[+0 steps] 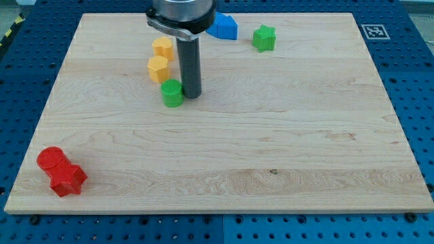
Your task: Push the green star a bit up
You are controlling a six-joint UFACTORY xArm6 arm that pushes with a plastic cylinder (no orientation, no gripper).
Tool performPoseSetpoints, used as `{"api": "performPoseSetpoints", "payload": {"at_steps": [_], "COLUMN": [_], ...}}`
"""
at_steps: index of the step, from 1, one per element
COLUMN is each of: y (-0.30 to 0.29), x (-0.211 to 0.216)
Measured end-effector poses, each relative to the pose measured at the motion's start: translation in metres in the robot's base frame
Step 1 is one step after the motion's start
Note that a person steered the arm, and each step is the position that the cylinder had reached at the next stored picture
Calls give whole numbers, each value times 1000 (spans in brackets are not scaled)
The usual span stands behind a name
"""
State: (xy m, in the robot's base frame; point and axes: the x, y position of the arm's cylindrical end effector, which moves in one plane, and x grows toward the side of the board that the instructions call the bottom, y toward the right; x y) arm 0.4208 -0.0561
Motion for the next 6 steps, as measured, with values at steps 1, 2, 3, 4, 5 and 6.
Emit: {"api": "performPoseSetpoints", "payload": {"at_steps": [1, 2, 3, 4, 5, 6], "y": [-12, -13, 28, 95, 142, 149], "x": [0, 0, -2, -12, -42, -96]}}
